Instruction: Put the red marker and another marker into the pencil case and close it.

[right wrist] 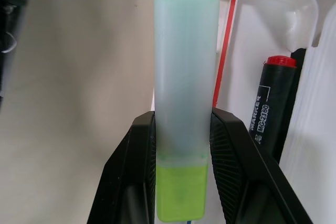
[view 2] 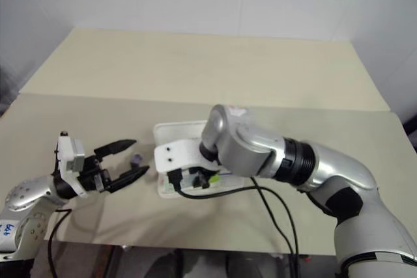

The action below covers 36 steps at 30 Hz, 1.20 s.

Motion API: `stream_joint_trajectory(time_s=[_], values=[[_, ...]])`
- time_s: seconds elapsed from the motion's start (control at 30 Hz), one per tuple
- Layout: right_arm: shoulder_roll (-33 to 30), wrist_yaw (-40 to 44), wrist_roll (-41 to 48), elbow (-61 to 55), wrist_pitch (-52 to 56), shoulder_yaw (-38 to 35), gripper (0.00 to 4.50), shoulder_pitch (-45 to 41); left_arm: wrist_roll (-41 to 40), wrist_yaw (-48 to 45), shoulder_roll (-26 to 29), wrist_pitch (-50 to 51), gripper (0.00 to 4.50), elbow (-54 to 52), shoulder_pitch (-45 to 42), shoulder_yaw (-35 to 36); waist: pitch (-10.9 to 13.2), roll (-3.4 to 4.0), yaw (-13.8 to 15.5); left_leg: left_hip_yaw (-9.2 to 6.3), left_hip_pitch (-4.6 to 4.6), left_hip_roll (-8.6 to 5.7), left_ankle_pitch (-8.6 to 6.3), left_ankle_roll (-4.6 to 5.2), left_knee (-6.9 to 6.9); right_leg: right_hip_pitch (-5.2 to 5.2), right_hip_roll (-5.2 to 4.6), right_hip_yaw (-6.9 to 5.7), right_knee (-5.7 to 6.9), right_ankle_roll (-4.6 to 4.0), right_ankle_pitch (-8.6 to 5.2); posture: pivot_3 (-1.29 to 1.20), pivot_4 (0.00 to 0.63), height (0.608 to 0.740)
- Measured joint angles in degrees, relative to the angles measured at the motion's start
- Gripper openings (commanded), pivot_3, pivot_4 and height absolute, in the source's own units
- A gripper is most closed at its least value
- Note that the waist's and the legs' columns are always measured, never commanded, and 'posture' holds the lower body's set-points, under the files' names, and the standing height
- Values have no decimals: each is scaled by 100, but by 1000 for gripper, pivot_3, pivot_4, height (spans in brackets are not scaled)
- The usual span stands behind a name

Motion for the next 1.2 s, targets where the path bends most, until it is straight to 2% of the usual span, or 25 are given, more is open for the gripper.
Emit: stream_joint_trajectory(time_s=[0.43, 1.0, 1.2], values=[[425, -409, 665, 143, 1111, 3, 1090, -306, -1, 39, 46, 3, 4500, -96, 21, 56, 0, 0, -2, 1, 0, -8, 2, 4, 0, -3, -17, -18, 6, 0, 0, 0, 150, 740], [578, -1134, 1165, 224, 1192, 3, 1090, -351, -2, 80, 46, 2, 4500, -134, 79, 105, 0, 0, -8, 6, -1, -9, 2, 4, -1, -9, -24, -31, 10, -1, 0, 0, 150, 740], [550, -1176, 1231, 217, 1113, 31, 3120, -395, -3, 94, 46, 2, 4500, -149, 124, 110, 0, 0, -7, 7, -1, -9, 2, 5, -2, -10, -24, -33, 10, -1, 0, 0, 150, 740]])
